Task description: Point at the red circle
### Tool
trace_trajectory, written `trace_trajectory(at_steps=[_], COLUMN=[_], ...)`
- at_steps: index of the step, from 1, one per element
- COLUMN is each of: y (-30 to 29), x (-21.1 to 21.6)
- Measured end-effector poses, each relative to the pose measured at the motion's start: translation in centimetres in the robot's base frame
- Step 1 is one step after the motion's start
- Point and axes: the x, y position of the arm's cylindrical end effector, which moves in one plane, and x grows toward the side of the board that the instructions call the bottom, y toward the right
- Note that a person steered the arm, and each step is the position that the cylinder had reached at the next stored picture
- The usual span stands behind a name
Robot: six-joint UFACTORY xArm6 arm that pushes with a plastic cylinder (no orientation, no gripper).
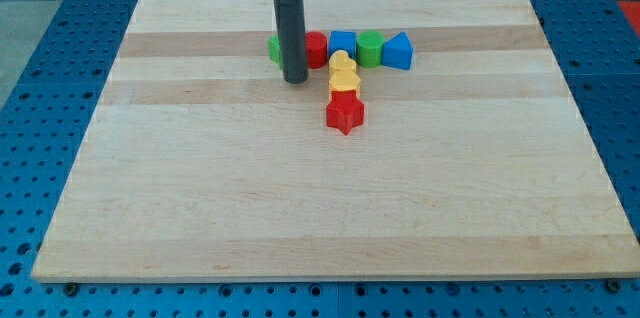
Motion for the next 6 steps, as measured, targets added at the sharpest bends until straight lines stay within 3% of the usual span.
trace_trajectory(at_steps=[2, 3, 5, 6], y=[-8.6, -6.2, 3.0, 3.8], x=[-4.2, -10.2, -11.0, -10.3])
